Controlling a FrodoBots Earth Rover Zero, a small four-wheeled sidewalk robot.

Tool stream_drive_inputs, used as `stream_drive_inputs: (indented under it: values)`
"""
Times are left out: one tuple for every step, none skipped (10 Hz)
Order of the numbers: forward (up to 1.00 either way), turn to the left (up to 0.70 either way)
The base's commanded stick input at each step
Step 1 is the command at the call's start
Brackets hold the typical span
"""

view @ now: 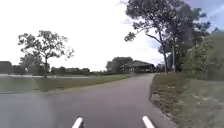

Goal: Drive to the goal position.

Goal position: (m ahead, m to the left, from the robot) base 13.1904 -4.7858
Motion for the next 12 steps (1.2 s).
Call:
stream_drive_inputs:
  values:
    - [0.69, 0.03]
    - [0.69, 0.03]
    - [0.69, 0.03]
    - [0.69, 0.03]
    - [0.69, 0.03]
    - [0.69, 0.03]
    - [0.69, 0.03]
    - [0.69, 0.03]
    - [0.69, 0.03]
    - [0.69, 0.03]
    - [0.69, 0.03]
    - [0.69, 0.03]
